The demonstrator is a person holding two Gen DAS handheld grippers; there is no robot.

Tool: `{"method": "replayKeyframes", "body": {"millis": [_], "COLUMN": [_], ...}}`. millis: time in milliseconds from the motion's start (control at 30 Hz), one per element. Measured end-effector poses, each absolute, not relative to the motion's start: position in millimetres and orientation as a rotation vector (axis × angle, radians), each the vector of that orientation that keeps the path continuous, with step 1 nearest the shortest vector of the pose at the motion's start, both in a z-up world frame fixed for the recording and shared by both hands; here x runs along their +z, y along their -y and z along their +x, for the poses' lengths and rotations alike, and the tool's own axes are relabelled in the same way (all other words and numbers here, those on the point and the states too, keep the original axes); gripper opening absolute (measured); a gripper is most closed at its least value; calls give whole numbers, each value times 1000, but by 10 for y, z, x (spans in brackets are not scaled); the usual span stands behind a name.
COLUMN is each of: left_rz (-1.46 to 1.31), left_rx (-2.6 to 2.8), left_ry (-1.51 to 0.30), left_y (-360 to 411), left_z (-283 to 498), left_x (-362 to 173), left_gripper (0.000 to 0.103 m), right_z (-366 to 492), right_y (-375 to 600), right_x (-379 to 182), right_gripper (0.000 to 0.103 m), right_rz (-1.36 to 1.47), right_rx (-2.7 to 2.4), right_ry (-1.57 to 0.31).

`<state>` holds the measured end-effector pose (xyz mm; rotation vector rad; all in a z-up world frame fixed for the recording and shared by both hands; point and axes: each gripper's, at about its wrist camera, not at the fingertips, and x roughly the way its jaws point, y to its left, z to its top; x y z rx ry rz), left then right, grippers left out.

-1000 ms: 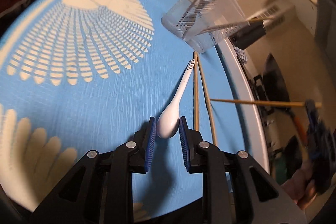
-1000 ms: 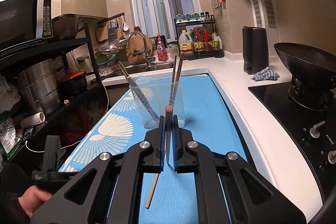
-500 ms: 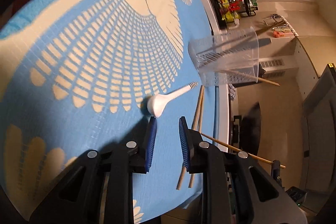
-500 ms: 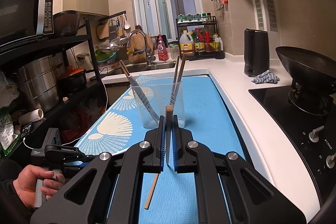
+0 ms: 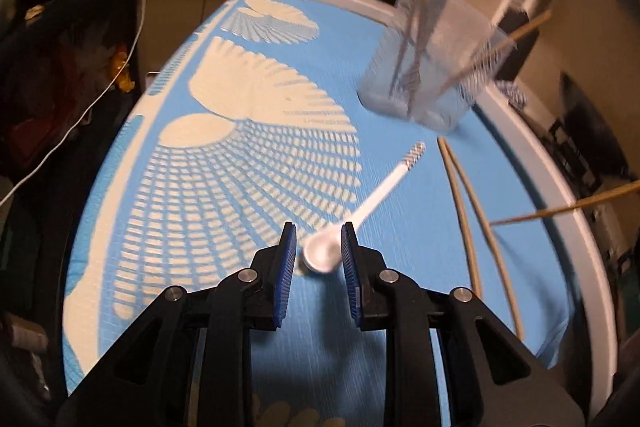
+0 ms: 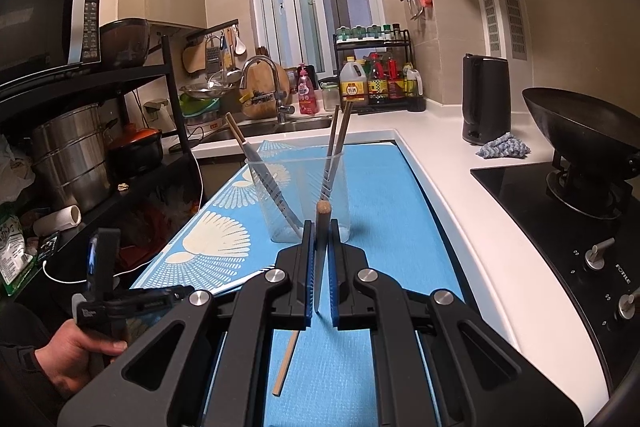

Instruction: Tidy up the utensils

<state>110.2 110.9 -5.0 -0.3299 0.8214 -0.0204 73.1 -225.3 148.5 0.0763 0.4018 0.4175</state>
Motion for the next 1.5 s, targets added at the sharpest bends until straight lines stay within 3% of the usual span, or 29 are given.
{"method": "replayKeyframes", "body": {"millis": [133,433,900,1233,1500], "left_rz": [-215,-147,-83,-34,6], "left_rx": [3,17,88,60,24], "left_ry": [-810,-705,-378,-334,-306], "left_y": [-932,-727,-709,-571,-480], "left_z": [975,757,543,825,1237], "left_x": [-73,56,1146,1741,2380], "left_gripper": [13,10,11,11,11], "right_z": [730,726,727,1019,1324], "right_y": [2253,2250,2221,2102,1845], "right_x": [1490,1507,1931,2290,2885], "right_gripper": [6,6,6,6,6], "right_rz": [76,74,68,50,-24], "right_rx": [417,419,444,478,519], "right_ry": [-403,-404,-335,-352,-321]}}
